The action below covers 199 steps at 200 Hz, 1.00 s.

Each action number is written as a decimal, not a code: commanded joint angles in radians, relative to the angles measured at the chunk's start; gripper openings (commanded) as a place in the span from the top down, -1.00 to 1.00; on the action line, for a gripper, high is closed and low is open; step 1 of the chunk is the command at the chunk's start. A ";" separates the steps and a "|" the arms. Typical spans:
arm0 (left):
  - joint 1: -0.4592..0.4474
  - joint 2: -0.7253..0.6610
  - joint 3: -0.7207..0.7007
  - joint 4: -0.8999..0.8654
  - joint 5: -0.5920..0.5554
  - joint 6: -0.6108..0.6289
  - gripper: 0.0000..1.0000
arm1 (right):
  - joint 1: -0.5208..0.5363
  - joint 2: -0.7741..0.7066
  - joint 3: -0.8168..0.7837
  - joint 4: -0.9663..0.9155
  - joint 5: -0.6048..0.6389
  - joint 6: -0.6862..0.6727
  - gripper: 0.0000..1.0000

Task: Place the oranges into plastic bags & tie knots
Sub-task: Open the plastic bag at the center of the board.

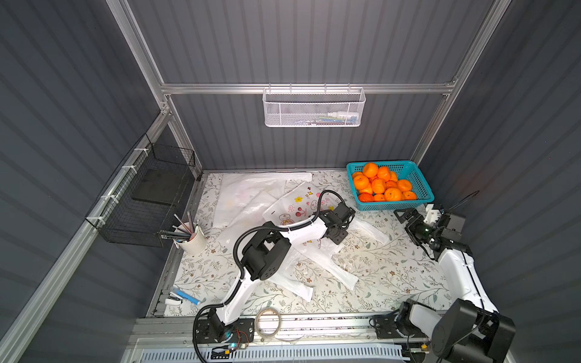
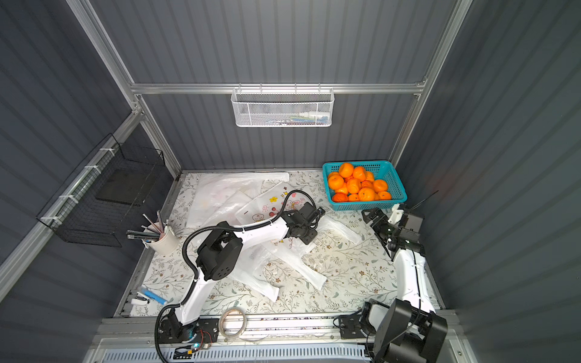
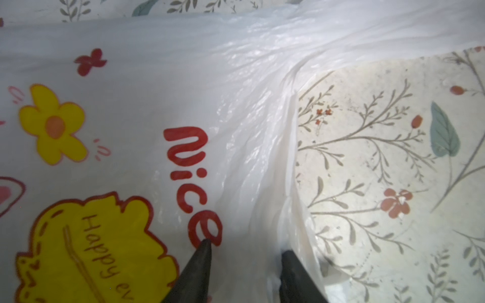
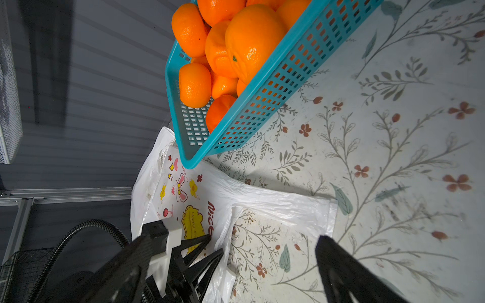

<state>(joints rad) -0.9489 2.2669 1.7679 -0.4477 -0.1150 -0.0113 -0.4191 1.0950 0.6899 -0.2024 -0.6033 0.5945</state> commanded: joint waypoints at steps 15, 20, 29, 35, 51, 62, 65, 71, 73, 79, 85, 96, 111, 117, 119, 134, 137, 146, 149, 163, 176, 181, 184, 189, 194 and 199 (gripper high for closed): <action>0.003 -0.057 -0.017 0.032 0.010 -0.017 0.29 | -0.004 0.003 -0.010 0.005 -0.011 -0.014 -0.98; 0.004 -0.064 -0.021 0.036 0.012 -0.021 0.31 | -0.004 0.003 -0.009 0.005 -0.010 -0.015 -0.98; 0.009 -0.072 -0.027 0.044 0.025 -0.026 0.37 | -0.004 0.003 -0.012 0.003 -0.011 -0.015 -0.98; 0.013 -0.076 -0.031 0.048 0.030 -0.030 0.44 | -0.005 0.003 -0.011 0.004 -0.013 -0.017 -0.98; 0.020 -0.074 -0.032 0.050 0.030 -0.033 0.64 | -0.004 0.003 -0.012 0.000 -0.015 -0.018 -0.98; 0.022 -0.069 -0.025 0.042 0.016 -0.030 0.79 | -0.004 0.003 -0.011 0.000 -0.015 -0.020 -0.98; 0.023 -0.067 -0.023 0.039 0.013 -0.029 0.83 | -0.005 0.003 -0.012 0.000 -0.015 -0.019 -0.98; 0.024 -0.066 -0.021 0.035 0.011 -0.027 0.89 | -0.004 0.001 -0.012 -0.001 -0.016 -0.020 -0.98; 0.024 -0.066 -0.021 0.035 0.011 -0.027 0.91 | -0.004 0.000 -0.012 -0.001 -0.015 -0.021 -0.98; 0.024 -0.067 -0.019 0.035 0.009 -0.027 0.97 | -0.006 0.001 -0.012 -0.001 -0.014 -0.020 -0.98; 0.024 -0.071 -0.021 0.036 0.009 -0.026 1.00 | -0.005 0.003 -0.010 -0.002 -0.015 -0.020 -0.98; 0.026 -0.083 -0.026 0.037 0.009 -0.027 1.00 | -0.005 0.004 -0.009 -0.003 -0.015 -0.022 -0.98; 0.034 -0.107 -0.038 0.044 0.010 -0.031 1.00 | -0.004 0.011 -0.003 -0.006 -0.022 -0.025 -0.98; 0.039 -0.119 -0.045 0.048 0.016 -0.033 1.00 | -0.005 0.013 -0.002 -0.006 -0.024 -0.026 -0.98; 0.041 -0.122 -0.048 0.051 0.018 -0.034 1.00 | -0.004 0.015 -0.001 -0.007 -0.024 -0.026 -0.98; 0.055 -0.141 -0.066 0.064 0.057 -0.041 0.83 | -0.003 0.017 0.002 -0.011 -0.035 -0.026 -0.98; 0.058 -0.144 -0.068 0.065 0.065 -0.043 0.79 | -0.004 0.017 0.002 -0.011 -0.035 -0.025 -0.98; 0.064 -0.146 -0.070 0.067 0.087 -0.048 0.70 | -0.003 0.017 0.003 -0.009 -0.036 -0.024 -0.98; 0.065 -0.145 -0.071 0.067 0.091 -0.050 0.70 | -0.003 0.017 0.002 -0.009 -0.036 -0.024 -0.98; 0.067 -0.140 -0.070 0.068 0.105 -0.052 0.69 | -0.004 0.017 0.001 -0.008 -0.036 -0.022 -0.98; 0.067 -0.133 -0.071 0.068 0.100 -0.053 0.72 | -0.003 0.017 0.000 -0.008 -0.037 -0.021 -0.98; 0.068 -0.129 -0.070 0.068 0.096 -0.053 0.74 | -0.003 0.017 0.000 -0.008 -0.036 -0.022 -0.98; 0.069 -0.128 -0.071 0.068 0.093 -0.053 0.78 | -0.003 0.016 0.000 -0.008 -0.036 -0.023 -0.98; 0.069 -0.125 -0.070 0.068 0.088 -0.052 0.85 | -0.003 0.017 0.000 -0.009 -0.036 -0.024 -0.98; 0.069 -0.121 -0.070 0.068 0.083 -0.050 0.94 | -0.003 0.017 0.001 -0.011 -0.036 -0.024 -0.98; 0.069 -0.118 -0.071 0.066 0.080 -0.049 1.00 | -0.003 0.017 0.000 -0.011 -0.036 -0.025 -0.98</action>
<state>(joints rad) -0.8772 2.1471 1.7058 -0.3771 -0.0471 -0.0544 -0.4191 1.1084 0.6899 -0.2062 -0.6262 0.5831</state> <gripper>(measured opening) 0.063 0.991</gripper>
